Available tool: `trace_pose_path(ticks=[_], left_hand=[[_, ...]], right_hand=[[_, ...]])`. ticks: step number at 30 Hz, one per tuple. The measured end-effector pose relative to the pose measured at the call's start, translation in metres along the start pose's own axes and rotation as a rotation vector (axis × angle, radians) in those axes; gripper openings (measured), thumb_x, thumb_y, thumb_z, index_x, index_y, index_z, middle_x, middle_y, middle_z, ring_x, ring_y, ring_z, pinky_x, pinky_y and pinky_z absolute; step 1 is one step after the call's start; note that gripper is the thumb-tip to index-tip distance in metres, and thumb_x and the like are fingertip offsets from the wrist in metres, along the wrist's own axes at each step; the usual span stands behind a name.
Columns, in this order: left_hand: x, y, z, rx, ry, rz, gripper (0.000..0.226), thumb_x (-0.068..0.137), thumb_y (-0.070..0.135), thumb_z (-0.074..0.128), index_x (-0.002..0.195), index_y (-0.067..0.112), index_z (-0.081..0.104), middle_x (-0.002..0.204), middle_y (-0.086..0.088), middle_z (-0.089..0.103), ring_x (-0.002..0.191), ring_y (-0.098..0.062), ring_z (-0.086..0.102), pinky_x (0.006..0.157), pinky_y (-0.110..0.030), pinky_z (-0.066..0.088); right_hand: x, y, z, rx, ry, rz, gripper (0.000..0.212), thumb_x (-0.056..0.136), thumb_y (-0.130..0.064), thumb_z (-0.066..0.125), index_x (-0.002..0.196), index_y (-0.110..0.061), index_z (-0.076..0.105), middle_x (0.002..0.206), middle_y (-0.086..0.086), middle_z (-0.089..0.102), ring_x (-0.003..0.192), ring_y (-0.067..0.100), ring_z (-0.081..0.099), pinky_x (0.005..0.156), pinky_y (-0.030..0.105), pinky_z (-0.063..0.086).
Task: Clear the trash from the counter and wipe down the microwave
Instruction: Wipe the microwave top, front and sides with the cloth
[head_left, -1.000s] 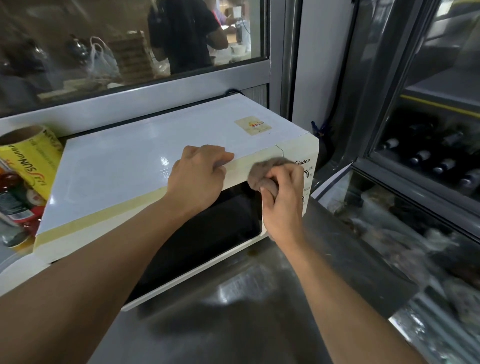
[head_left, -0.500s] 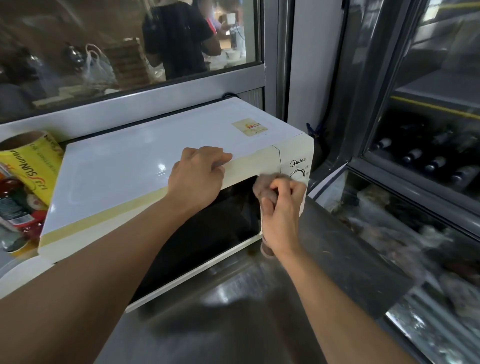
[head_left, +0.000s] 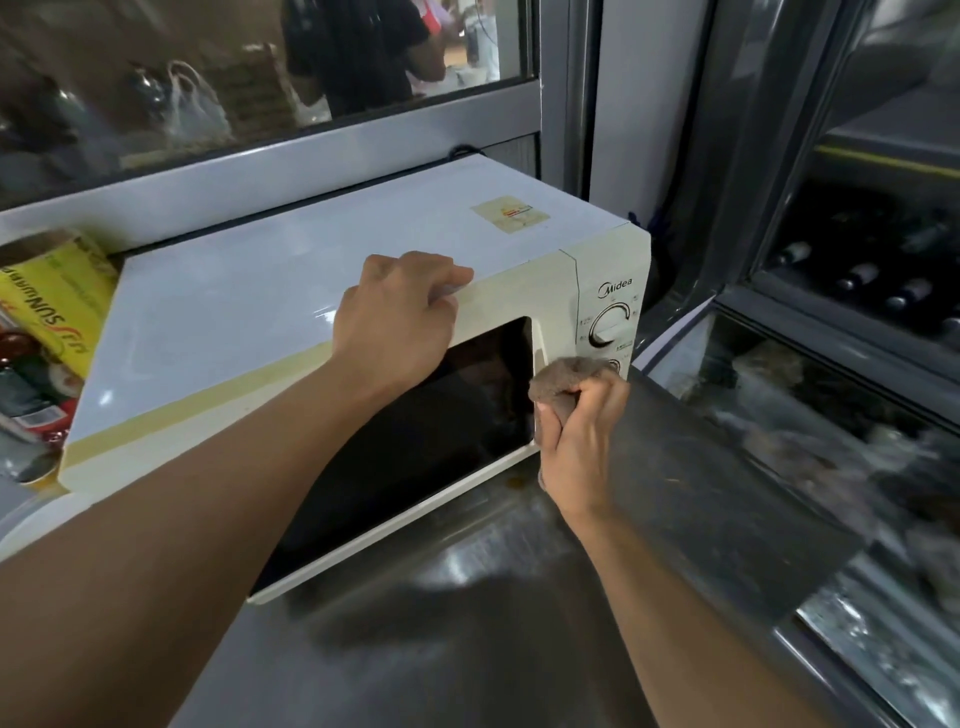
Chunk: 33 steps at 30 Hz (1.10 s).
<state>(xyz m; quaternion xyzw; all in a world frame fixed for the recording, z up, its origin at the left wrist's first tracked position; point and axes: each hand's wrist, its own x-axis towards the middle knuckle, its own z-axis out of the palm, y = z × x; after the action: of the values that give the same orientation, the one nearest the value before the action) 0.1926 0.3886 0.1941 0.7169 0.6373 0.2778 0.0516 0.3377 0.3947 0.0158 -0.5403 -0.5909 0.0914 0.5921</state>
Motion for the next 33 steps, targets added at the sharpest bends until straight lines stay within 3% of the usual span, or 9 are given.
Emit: trace_pose_path(ticks=[4,8,14,18,21,25,27,29,33], left_hand=[[-0.001,0.001,-0.002,-0.01,-0.018,-0.01,0.042,0.094,0.011,0.042,0.127,0.032,0.057,0.137,0.016,0.049,0.133,-0.011,0.029,0.095,-0.027,0.027],[-0.001,0.003,-0.004,-0.01,-0.033,-0.016,0.042,0.094,0.011,0.041,0.128,0.031,0.056,0.138,0.016,0.049,0.133,-0.01,0.028,0.097,-0.028,0.027],[0.0,0.001,0.0,0.006,-0.018,-0.01,0.042,0.095,0.012,0.041,0.127,0.033,0.056,0.137,0.017,0.049,0.133,-0.009,0.027,0.093,-0.026,0.025],[0.0,-0.001,0.002,-0.011,0.0,0.004,0.041,0.094,0.012,0.041,0.126,0.033,0.057,0.135,0.019,0.05,0.132,-0.008,0.028,0.098,-0.026,0.026],[0.001,-0.003,0.003,-0.013,0.007,0.012,0.041,0.094,0.013,0.041,0.126,0.033,0.057,0.134,0.019,0.05,0.133,-0.009,0.028,0.1,-0.028,0.028],[0.0,-0.003,0.002,-0.019,-0.002,0.003,0.042,0.094,0.014,0.04,0.127,0.033,0.057,0.136,0.018,0.05,0.134,-0.009,0.028,0.104,-0.031,0.029],[-0.002,-0.002,0.003,-0.013,0.002,0.011,0.042,0.094,0.013,0.041,0.127,0.033,0.057,0.135,0.018,0.05,0.133,-0.01,0.028,0.104,-0.032,0.029],[-0.001,-0.002,0.003,-0.01,0.01,0.015,0.042,0.093,0.013,0.041,0.126,0.033,0.057,0.134,0.019,0.05,0.133,-0.008,0.029,0.102,-0.029,0.028],[0.0,-0.003,0.001,-0.006,-0.005,0.01,0.041,0.094,0.013,0.041,0.127,0.034,0.056,0.135,0.019,0.049,0.132,-0.009,0.029,0.1,-0.029,0.028]], right_hand=[[-0.007,0.0,0.001,-0.077,-0.074,0.094,0.041,0.08,0.001,0.064,0.101,-0.015,0.033,0.118,0.017,0.035,0.118,0.034,0.044,0.098,0.047,0.046],[0.015,-0.019,-0.01,-0.023,-0.068,0.03,0.017,0.078,0.005,0.047,0.093,-0.001,0.043,0.108,0.015,0.037,0.103,0.025,0.044,0.092,0.045,0.047],[0.029,-0.031,-0.008,-0.001,0.007,0.0,0.028,0.081,-0.002,0.063,0.097,-0.008,0.041,0.114,0.012,0.037,0.113,0.026,0.042,0.097,0.036,0.044],[-0.005,0.001,0.008,-0.009,0.018,0.091,0.034,0.081,-0.004,0.065,0.105,-0.002,0.04,0.124,0.02,0.036,0.126,0.036,0.038,0.104,0.049,0.04],[-0.008,0.009,0.018,-0.035,0.036,0.131,0.034,0.085,-0.013,0.061,0.107,-0.006,0.036,0.126,0.023,0.036,0.128,0.038,0.038,0.106,0.048,0.038],[-0.036,0.03,0.023,-0.097,-0.131,0.345,0.044,0.088,-0.019,0.056,0.123,0.0,0.038,0.128,0.016,0.036,0.121,0.029,0.045,0.099,0.05,0.044],[-0.046,0.037,0.024,-0.089,-0.193,0.416,0.03,0.089,-0.011,0.054,0.116,-0.003,0.046,0.121,0.009,0.039,0.111,0.019,0.049,0.089,0.049,0.05],[-0.042,0.032,0.026,-0.066,-0.136,0.413,0.017,0.088,-0.011,0.055,0.104,-0.008,0.05,0.114,0.004,0.041,0.104,0.013,0.05,0.082,0.047,0.052],[-0.027,0.013,0.017,0.01,-0.003,0.307,0.016,0.089,-0.012,0.057,0.099,-0.003,0.049,0.11,0.013,0.044,0.103,0.014,0.044,0.09,0.041,0.047]])
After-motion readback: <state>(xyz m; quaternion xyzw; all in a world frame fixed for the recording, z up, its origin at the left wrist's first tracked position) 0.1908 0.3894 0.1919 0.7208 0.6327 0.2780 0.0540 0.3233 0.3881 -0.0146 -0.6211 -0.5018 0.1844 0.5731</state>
